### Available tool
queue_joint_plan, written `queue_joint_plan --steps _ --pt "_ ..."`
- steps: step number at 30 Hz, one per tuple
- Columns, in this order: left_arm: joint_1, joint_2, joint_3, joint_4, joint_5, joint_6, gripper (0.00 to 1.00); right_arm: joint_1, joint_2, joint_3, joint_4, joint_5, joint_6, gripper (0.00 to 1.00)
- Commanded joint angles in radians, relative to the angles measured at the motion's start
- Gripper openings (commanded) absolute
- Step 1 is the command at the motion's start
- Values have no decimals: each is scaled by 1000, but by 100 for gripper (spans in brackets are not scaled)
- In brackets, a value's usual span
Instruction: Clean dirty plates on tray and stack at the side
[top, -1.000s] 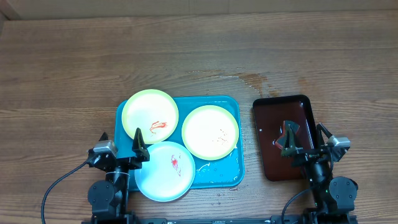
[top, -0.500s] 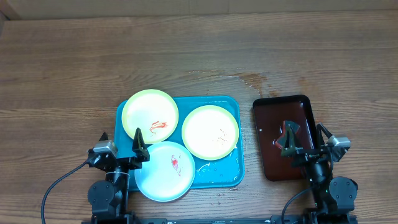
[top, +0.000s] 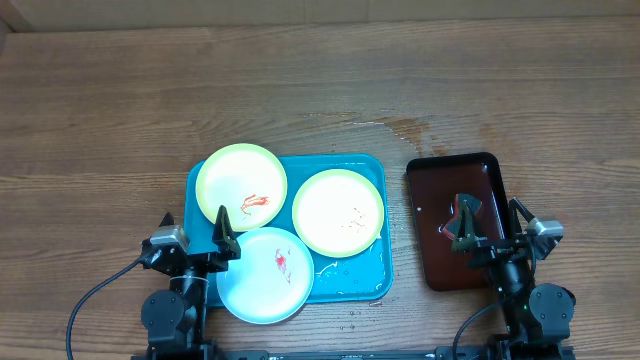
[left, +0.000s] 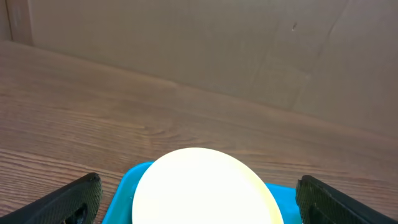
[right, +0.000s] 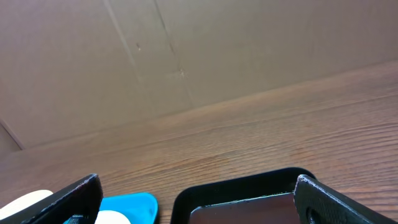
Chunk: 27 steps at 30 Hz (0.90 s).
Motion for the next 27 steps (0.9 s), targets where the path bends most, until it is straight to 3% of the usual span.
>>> queue_joint_plan --steps 1,27 --pt "-6 -10 -4 -1 15 1 100 6 -10 -10 4 0 4 100" --pt "-6 -10 -4 -1 15 1 100 5 -10 -4 -3 -59 16 100"
